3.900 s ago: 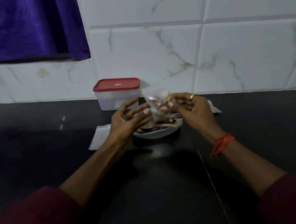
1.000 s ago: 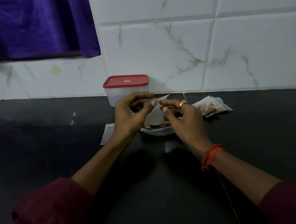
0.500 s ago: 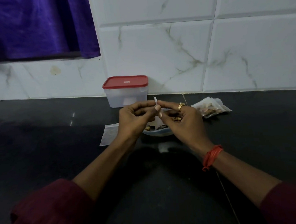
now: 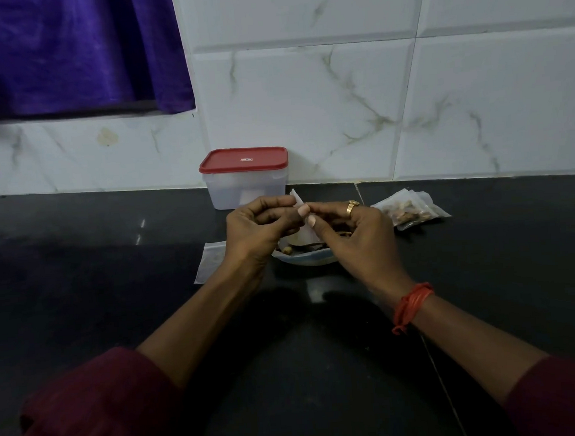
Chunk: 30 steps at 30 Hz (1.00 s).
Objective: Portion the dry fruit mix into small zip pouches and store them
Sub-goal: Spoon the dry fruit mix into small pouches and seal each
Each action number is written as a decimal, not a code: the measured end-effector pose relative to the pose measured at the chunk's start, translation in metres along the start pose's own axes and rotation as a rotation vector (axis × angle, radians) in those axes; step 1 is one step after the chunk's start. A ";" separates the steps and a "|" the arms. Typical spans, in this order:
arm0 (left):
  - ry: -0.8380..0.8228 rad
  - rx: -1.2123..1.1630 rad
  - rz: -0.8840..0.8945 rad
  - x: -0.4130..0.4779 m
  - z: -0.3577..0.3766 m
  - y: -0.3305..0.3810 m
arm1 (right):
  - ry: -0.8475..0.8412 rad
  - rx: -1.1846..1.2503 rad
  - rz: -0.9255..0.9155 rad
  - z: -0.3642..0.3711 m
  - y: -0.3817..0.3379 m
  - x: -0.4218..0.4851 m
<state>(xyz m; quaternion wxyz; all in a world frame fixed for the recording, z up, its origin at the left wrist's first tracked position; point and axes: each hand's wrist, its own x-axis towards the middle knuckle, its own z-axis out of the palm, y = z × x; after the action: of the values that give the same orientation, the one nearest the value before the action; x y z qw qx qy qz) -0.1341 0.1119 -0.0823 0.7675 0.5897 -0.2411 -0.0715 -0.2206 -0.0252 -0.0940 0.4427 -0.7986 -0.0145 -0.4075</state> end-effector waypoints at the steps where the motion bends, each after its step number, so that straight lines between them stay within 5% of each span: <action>1: -0.010 0.013 0.009 0.000 0.000 0.000 | -0.008 0.024 0.020 0.000 0.000 0.000; 7: -0.027 0.076 0.034 0.000 0.001 -0.001 | 0.037 0.015 0.016 -0.003 0.002 0.002; 16: -0.020 0.278 0.112 -0.004 0.004 -0.002 | 0.074 -0.420 -0.220 -0.006 0.012 0.005; 26: -0.052 0.403 0.151 -0.003 0.006 -0.009 | -0.092 -0.647 -0.307 -0.011 0.013 0.003; 30: -0.063 0.521 0.342 -0.005 0.005 -0.009 | -0.096 -0.644 -0.339 -0.016 0.020 0.010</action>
<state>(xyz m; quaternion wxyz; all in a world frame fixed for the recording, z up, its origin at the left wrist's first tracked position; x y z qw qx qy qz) -0.1392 0.1072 -0.0910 0.5837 0.7148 -0.3707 0.1045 -0.2166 -0.0523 -0.0969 0.0939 -0.9014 -0.0383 -0.4209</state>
